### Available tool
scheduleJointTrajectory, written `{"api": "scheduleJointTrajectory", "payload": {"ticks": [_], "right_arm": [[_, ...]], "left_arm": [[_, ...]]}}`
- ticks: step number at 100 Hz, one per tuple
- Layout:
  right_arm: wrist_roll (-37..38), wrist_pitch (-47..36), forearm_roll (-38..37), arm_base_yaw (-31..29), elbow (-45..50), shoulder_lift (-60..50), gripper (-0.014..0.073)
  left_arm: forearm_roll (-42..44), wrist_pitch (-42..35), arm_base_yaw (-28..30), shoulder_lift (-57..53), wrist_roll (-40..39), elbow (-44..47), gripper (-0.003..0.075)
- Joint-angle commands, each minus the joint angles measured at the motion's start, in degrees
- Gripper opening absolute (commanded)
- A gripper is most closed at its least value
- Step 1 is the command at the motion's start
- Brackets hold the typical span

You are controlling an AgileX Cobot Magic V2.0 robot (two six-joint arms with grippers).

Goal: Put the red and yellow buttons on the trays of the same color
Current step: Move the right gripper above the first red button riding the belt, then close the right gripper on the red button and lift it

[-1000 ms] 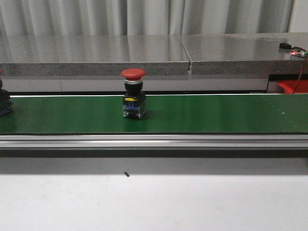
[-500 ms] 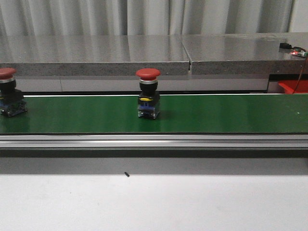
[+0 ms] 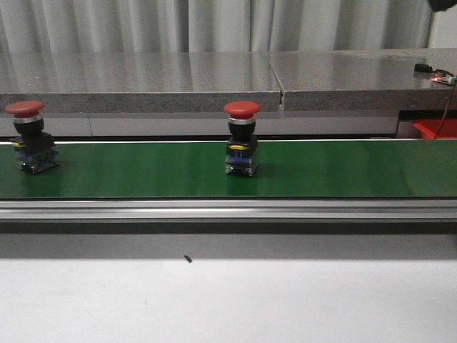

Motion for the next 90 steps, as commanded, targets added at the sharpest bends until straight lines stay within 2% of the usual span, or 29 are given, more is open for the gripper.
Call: {"api": "scheduleJointTrajectory", "payload": {"ticks": [1,30,90], "right_arm": [[-0.7,-3.3,1.8,2.7,-3.8,3.2,0.0623],[-0.7,-5.1,0.9,10.4,-9.4,15.6,0.0623],[-1.1,-6.4,-2.2,15.9,-21.5,32.6,0.0623]], "left_arm": [[-1.4,-4.1,-0.2,0.4,-0.2,-1.6,-0.002],[-1.4,-4.1,-0.2,0.4,-0.2,-1.6,-0.002],[-1.4,-4.1,-0.2,0.4,-0.2,-1.6,-0.002]]}}
